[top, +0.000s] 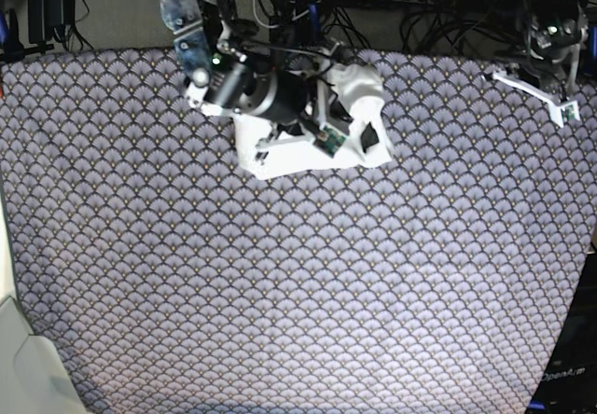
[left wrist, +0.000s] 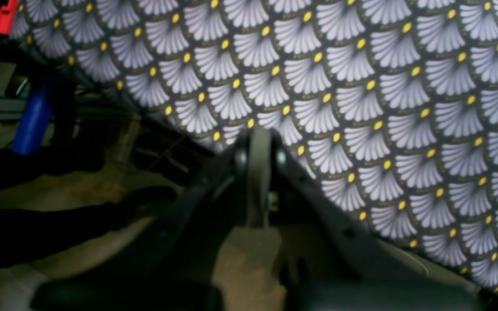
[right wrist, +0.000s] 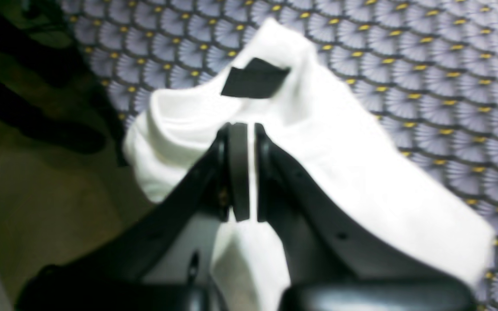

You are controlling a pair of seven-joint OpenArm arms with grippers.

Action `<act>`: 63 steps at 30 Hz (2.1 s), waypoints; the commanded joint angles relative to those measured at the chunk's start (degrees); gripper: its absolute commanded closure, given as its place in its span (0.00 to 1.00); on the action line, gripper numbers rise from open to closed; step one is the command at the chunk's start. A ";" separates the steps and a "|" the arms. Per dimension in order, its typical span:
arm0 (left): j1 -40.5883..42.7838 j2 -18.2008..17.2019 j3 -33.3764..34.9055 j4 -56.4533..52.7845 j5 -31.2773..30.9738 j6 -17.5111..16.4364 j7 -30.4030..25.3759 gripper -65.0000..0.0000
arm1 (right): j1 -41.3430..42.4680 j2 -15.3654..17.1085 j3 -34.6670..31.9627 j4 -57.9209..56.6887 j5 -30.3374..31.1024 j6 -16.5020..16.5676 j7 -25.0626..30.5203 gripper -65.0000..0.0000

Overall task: Fold the T-shirt properly
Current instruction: 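Lift the strip end with the right gripper and fold it onto the stack, then lower the folded bundle and open the right gripper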

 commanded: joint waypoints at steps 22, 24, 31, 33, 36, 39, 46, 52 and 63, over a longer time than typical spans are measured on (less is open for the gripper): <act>4.22 -0.20 12.87 2.60 -6.05 0.13 -1.20 1.00 | -0.98 0.45 0.28 5.61 0.55 0.17 6.30 1.00; 4.13 0.07 15.86 2.60 -6.05 0.22 -1.20 1.00 | -0.98 2.21 0.37 6.14 0.55 0.17 5.50 1.00; -0.44 0.16 25.53 1.99 -5.62 0.66 -0.85 1.00 | -2.57 5.37 4.59 6.14 0.55 0.17 5.42 1.00; -1.67 0.16 27.38 1.99 -5.62 0.66 -0.76 1.00 | -2.74 5.55 5.82 6.23 0.55 0.17 5.33 1.00; -3.52 0.16 30.10 0.85 -5.62 0.66 -0.67 1.00 | -3.62 6.87 7.49 6.23 0.55 0.17 5.33 1.00; -4.92 0.16 31.95 -2.05 -5.62 0.66 -0.67 1.00 | -4.15 7.22 8.72 6.49 0.55 0.17 5.33 1.00; -7.21 1.39 33.53 -7.59 -5.79 0.66 -0.67 1.00 | -4.24 7.22 13.12 6.58 0.55 0.17 5.33 1.00; -9.93 4.11 33.53 -11.20 -5.88 0.66 -0.67 1.00 | -3.27 7.22 15.84 8.07 0.55 0.17 5.33 1.00; -18.55 9.47 33.44 -20.25 -5.70 0.66 -1.02 1.00 | 5.17 8.27 19.71 1.83 0.46 0.17 5.33 1.00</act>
